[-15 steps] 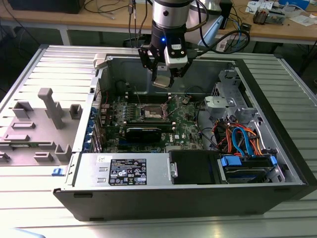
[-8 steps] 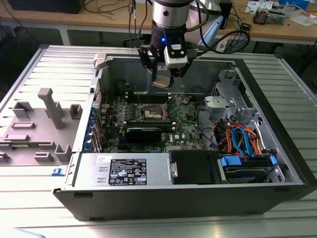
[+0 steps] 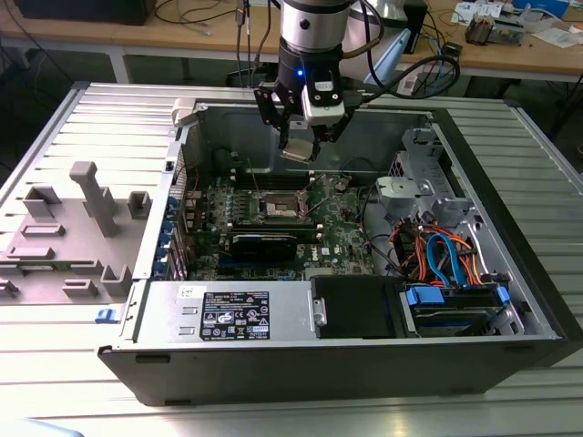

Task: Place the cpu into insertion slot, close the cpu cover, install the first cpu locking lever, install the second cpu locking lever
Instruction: 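Place the cpu into insertion slot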

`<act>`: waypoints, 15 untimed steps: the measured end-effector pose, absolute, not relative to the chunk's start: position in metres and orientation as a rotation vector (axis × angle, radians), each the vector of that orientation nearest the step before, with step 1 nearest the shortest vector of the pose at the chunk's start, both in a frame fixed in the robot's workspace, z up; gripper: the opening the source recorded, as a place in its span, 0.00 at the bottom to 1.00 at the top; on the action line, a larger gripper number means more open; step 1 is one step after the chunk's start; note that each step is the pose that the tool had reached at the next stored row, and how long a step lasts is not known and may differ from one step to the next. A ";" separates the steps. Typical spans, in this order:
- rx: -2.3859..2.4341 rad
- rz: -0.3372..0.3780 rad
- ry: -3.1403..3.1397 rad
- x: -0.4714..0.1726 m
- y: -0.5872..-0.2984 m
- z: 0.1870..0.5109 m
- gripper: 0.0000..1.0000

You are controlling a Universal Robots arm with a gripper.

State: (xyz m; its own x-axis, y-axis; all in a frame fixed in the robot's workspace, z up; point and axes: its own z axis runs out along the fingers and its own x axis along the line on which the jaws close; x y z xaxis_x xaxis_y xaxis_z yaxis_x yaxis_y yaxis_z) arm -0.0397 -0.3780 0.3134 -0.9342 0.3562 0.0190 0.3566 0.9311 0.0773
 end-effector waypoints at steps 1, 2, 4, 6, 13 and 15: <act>-0.570 -0.125 -3.082 -0.040 -0.378 0.313 0.55; -0.571 -0.125 -3.082 -0.040 -0.378 0.313 0.55; -0.572 -0.125 -3.082 -0.040 -0.378 0.313 0.55; -0.574 -0.125 -3.082 -0.040 -0.378 0.313 0.55; -0.579 -0.125 -3.081 -0.040 -0.378 0.313 0.55; -0.581 -0.125 -3.080 -0.040 -0.378 0.313 0.55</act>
State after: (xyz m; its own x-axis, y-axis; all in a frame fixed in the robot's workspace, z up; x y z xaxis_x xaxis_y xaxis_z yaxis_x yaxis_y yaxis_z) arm -0.0397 -0.3780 0.3133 -0.9315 0.3632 0.0191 0.3636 0.9284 0.0773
